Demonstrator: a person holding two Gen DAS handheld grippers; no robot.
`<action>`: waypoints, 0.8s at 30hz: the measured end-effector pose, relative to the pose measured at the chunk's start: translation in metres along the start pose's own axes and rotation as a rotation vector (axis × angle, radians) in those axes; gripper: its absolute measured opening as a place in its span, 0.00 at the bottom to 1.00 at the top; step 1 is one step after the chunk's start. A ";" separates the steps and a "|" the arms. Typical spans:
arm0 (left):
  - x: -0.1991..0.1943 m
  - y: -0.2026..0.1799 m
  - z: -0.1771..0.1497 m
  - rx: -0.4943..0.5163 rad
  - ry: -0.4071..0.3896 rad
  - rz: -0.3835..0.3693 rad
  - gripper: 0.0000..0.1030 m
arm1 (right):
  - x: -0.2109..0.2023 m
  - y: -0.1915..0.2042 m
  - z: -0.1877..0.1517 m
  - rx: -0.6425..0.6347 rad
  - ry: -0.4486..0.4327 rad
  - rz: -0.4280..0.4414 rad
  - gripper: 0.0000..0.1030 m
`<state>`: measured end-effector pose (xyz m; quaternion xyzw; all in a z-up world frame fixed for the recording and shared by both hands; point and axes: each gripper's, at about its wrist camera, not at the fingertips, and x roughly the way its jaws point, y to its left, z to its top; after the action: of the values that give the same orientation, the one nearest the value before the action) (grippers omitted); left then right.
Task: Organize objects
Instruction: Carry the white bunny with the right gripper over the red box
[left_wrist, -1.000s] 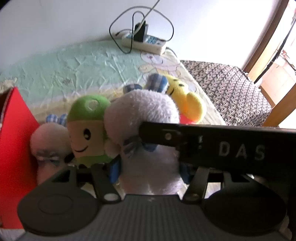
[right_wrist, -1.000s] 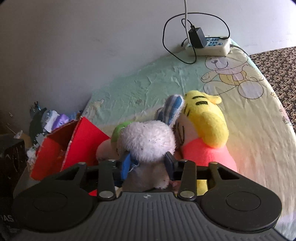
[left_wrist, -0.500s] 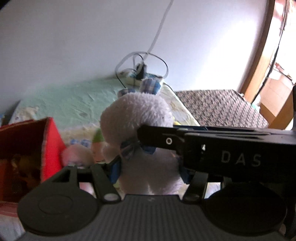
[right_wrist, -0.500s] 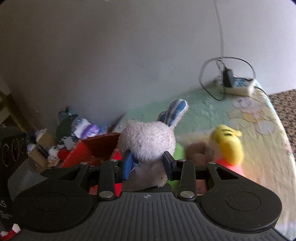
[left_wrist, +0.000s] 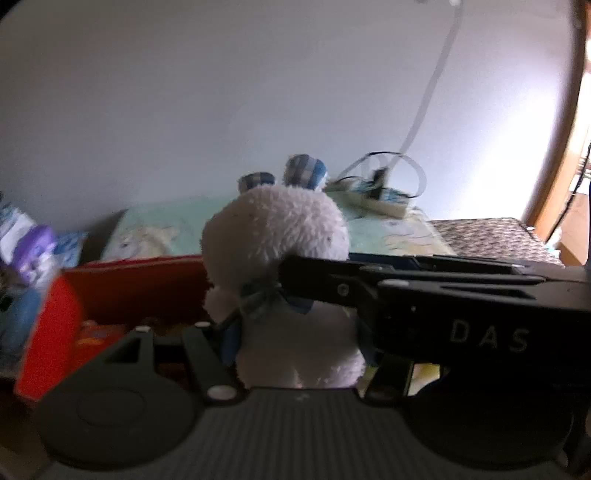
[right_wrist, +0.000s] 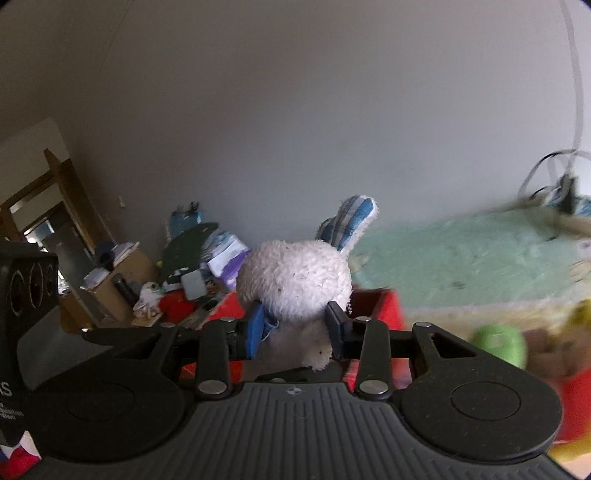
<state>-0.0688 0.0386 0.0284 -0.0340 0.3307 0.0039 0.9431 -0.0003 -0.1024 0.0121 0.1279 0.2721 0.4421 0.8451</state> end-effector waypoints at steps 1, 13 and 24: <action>0.000 0.011 -0.001 -0.003 0.001 0.010 0.59 | 0.015 0.007 -0.003 0.011 0.006 0.013 0.38; 0.021 0.133 -0.025 -0.008 0.092 0.177 0.59 | 0.137 0.065 -0.037 0.133 0.142 0.112 0.37; 0.061 0.186 -0.043 -0.006 0.211 0.241 0.59 | 0.188 0.061 -0.049 0.263 0.301 0.093 0.35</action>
<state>-0.0529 0.2201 -0.0547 0.0029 0.4296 0.1142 0.8958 0.0168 0.0856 -0.0654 0.1820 0.4445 0.4554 0.7496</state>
